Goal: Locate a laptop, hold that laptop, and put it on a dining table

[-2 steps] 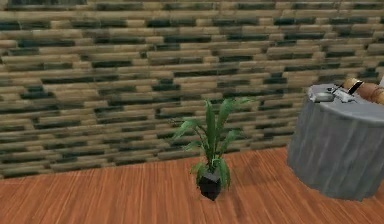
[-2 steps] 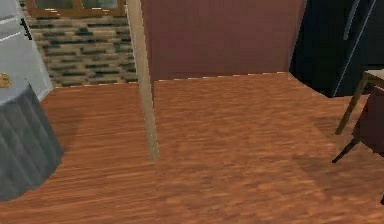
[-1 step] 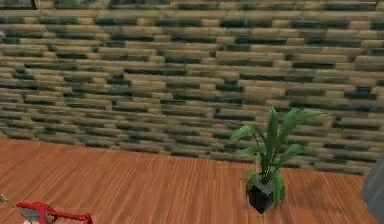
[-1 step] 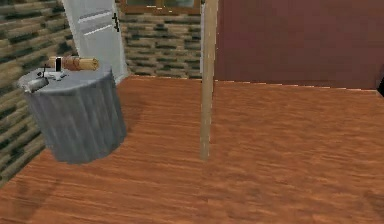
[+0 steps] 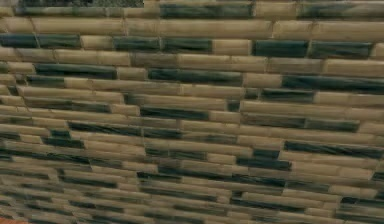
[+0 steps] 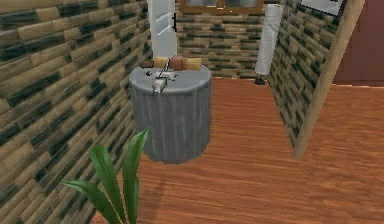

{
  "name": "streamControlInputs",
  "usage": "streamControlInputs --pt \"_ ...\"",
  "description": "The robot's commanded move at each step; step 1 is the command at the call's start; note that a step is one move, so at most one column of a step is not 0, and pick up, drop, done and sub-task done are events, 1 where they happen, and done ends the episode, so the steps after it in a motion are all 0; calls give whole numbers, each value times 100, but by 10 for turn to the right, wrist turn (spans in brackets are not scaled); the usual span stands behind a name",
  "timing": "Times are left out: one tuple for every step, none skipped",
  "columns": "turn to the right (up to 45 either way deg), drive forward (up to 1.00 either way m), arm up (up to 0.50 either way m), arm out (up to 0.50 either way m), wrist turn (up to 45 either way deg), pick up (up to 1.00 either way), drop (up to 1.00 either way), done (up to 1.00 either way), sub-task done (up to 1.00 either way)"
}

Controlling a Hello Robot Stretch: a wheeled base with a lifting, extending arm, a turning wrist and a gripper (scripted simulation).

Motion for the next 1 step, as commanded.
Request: streamControlInputs --pt "30 0 0 0 0 0 0 0 0"
